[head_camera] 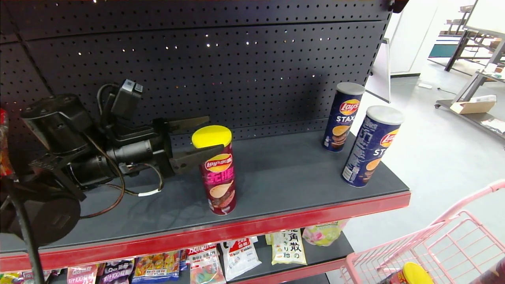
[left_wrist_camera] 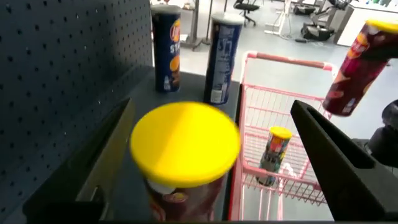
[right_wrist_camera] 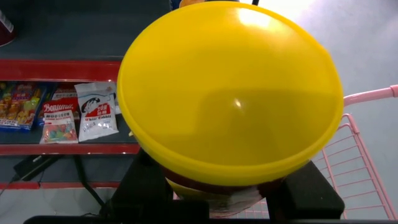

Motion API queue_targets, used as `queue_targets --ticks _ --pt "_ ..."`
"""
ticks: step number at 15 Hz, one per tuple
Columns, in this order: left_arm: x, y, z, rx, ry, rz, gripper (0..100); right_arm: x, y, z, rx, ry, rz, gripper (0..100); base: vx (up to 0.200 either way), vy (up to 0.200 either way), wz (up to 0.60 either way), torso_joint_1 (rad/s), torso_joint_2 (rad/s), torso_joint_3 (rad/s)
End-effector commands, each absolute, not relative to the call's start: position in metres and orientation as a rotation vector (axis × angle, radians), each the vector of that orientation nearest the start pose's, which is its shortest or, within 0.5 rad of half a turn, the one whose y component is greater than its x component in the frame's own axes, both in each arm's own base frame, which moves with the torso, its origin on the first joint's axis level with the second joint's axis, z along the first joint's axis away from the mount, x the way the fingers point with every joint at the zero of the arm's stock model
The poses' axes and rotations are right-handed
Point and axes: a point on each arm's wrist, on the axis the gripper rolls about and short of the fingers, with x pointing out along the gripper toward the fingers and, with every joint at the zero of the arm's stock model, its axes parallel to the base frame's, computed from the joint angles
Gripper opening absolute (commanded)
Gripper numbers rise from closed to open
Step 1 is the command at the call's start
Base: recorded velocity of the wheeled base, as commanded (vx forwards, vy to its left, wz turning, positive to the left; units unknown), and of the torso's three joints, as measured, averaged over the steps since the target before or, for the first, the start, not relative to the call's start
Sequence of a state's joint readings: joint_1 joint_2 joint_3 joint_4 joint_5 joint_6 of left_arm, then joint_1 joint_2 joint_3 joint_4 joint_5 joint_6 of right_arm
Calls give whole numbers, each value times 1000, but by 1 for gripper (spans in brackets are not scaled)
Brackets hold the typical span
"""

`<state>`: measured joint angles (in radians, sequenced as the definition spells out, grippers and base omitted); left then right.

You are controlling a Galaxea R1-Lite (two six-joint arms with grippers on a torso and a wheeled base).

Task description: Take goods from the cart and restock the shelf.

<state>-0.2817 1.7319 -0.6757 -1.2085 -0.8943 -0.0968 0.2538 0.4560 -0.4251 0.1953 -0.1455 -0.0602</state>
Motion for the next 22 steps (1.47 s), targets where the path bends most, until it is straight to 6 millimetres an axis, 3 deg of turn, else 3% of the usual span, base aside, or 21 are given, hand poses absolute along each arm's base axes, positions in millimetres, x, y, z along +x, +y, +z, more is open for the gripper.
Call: queue_targets --ticks 1,6,10,11,14,16,18,19,21,22 --pt "268 -96 209 -25 -142 -1179 100 8 -1 179 -107 221 115 0 0 0 0 0 0 0" --pt "273 -88 231 -46 -229 -913 100 16 1 185 -110 242 119 0 0 0 0 0 0 0" --pt "253 -79 247 -86 -182 -775 100 17 1 189 -124 243 97 0 0 0 0 0 0 0" --pt "237 -73 253 -100 -136 -656 100 23 1 197 -156 246 63 0 0 0 0 0 0 0" --pt "174 -55 256 -60 91 -583 100 47 7 214 -165 240 44 0 0 0 0 0 0 0" --pt "114 -36 247 2 281 -523 100 60 9 224 -174 239 55 0 0 0 0 0 0 0" --pt "80 -27 240 16 366 -522 100 61 10 222 -196 250 74 0 0 0 0 0 0 0" --pt "41 -17 228 31 408 -521 100 59 10 221 -204 247 98 0 0 0 0 0 0 0" --pt "15 -10 216 37 412 -502 100 57 9 222 -201 236 98 0 0 0 0 0 0 0" --pt "12 -9 213 38 411 -497 100 56 9 222 -199 234 97 0 0 0 0 0 0 0"
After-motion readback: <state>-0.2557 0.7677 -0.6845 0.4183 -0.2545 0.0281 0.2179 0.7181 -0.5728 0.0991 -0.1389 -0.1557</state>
